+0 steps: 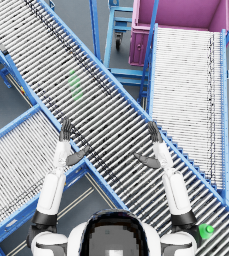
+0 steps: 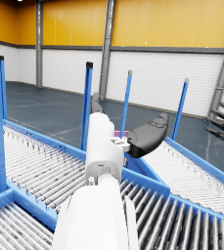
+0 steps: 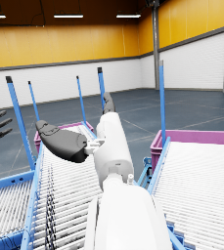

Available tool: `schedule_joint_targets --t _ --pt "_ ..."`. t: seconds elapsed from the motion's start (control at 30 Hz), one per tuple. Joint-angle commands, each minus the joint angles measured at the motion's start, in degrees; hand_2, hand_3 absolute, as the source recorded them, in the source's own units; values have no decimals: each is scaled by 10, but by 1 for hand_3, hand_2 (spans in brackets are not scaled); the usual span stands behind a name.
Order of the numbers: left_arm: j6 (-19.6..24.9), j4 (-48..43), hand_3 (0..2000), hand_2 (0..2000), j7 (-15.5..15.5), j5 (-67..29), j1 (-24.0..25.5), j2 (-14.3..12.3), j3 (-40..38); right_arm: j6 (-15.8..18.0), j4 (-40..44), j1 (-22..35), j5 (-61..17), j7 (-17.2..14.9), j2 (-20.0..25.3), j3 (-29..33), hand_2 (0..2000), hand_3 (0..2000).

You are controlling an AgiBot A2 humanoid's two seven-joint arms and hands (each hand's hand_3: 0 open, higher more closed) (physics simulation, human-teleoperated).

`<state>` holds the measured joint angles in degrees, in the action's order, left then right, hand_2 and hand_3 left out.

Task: Pick up the oil and place it on the left assembly line, put the cola on the right, and keep Sprite still

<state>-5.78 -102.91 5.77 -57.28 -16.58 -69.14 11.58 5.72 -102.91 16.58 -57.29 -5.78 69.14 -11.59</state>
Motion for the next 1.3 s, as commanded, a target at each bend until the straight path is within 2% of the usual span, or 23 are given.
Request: schedule_joint_targets --t 0.03,1.3 --pt "0 0 0 0 0 0 0 0 0 0 0 0 0 0 0 0 0 0" --pt "0 0 0 0 0 0 0 0 0 0 0 0 0 0 0 0 0 0"
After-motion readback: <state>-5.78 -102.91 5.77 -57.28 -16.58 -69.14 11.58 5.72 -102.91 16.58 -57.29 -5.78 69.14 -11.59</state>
